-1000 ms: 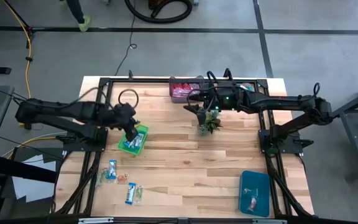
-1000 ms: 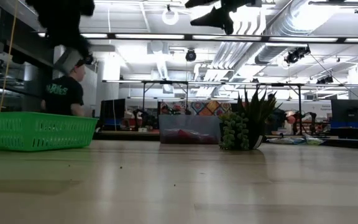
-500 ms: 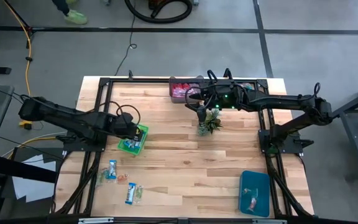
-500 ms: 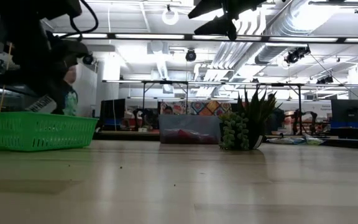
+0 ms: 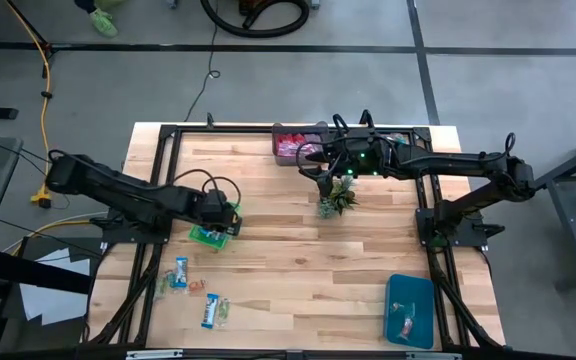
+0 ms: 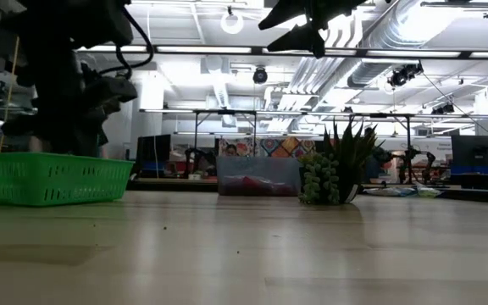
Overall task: Sort candy
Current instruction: Put the white candy into the green bin
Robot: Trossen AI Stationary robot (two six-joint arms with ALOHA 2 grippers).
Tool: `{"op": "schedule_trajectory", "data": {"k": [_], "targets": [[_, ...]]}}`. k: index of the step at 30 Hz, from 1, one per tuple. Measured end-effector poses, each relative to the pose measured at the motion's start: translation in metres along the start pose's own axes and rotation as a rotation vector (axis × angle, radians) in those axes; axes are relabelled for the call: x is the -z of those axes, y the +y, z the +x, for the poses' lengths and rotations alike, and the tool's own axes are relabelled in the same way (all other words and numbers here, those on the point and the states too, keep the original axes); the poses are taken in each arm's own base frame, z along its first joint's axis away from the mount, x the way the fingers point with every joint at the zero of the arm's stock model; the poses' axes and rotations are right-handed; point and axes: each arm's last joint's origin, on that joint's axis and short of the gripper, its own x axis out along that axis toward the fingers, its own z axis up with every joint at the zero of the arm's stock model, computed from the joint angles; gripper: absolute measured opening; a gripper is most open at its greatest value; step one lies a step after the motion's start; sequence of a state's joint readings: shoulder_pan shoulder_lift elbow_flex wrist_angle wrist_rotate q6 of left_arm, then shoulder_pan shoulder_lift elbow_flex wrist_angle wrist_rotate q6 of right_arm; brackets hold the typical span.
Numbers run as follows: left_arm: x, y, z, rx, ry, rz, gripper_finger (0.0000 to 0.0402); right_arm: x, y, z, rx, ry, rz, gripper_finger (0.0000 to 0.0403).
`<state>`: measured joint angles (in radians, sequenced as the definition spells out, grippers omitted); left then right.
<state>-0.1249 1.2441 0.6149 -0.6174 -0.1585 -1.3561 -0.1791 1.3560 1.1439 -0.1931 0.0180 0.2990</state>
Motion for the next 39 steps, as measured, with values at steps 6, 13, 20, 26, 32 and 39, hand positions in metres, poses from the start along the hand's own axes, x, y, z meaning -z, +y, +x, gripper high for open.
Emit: {"op": "schedule_trajectory", "data": {"k": [6, 13, 20, 26, 32, 39], "targets": [[0.0, -0.001, 0.003, -0.006, 0.001, 0.05, 0.0037, 0.001, 0.0, 0.0, 0.002, 0.006, 0.015, 0.0244], [0.001, -0.001, 0.001, 0.014, 0.023, 0.082, 0.011, 0.001, 0.0, 0.0, 0.002, 0.006, 0.015, 0.0244], [-0.002, 0.001, -0.019, 0.114, 0.008, 0.118, 0.0174, 0.001, 0.0, 0.0, 0.005, 0.005, 0.01, 0.0244], [-0.012, 0.013, -0.049, 0.239, -0.058, 0.063, 0.0194, 0.001, 0.0, 0.0, 0.005, 0.006, 0.007, 0.0244], [-0.032, 0.01, -0.098, 0.533, -0.453, 0.099, 0.0195, 0.001, 0.0, 0.0, 0.004, 0.005, 0.059, 0.0244], [-0.063, -0.015, -0.151, 0.877, -1.028, 0.26, 0.0195, -0.002, 0.001, -0.005, -0.035, -0.002, 0.107, 0.0244]]}}
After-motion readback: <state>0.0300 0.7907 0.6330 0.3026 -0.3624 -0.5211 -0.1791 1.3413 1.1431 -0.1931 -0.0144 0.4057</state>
